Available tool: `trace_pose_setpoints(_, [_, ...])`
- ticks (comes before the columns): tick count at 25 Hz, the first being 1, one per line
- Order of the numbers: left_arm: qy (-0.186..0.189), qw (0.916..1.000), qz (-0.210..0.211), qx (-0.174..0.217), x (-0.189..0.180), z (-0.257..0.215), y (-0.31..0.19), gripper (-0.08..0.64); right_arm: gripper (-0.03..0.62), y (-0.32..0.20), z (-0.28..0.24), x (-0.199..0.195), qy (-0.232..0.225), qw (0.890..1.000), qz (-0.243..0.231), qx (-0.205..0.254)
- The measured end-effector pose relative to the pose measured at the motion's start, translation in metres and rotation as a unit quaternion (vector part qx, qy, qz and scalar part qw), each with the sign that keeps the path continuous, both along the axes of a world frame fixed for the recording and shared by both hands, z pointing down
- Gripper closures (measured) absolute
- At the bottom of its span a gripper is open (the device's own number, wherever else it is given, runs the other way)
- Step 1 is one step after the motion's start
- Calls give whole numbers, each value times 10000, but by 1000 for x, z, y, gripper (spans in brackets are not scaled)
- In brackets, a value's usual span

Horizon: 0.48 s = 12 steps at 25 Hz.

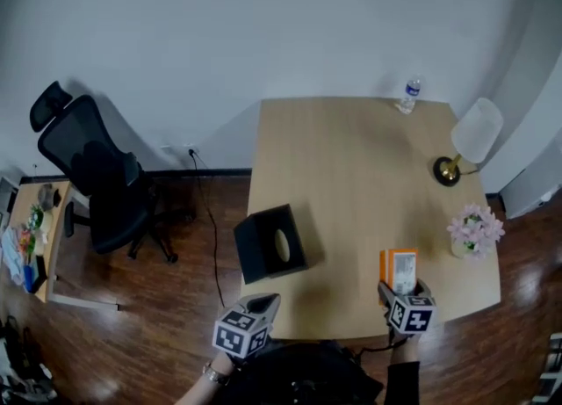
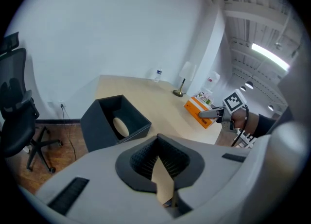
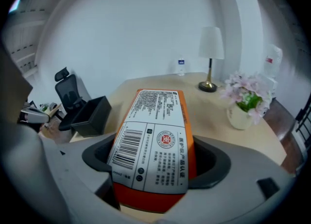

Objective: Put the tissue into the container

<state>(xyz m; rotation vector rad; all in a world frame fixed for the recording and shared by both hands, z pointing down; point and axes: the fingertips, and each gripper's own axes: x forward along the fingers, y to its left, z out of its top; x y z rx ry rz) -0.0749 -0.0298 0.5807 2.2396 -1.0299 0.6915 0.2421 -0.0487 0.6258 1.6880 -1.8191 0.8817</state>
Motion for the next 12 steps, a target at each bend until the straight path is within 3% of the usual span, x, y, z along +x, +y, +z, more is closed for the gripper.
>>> trace_pose_setpoints(5, [145,9999,-14,60,-28,-4,-11,557,156,-29,-20,-107,-205,9972,-716,51])
trace_pose_setpoints(12, [296,9995,-49,49,-65,1,-18,557,156,-69,-30,-228,-249,9867,-1599,115])
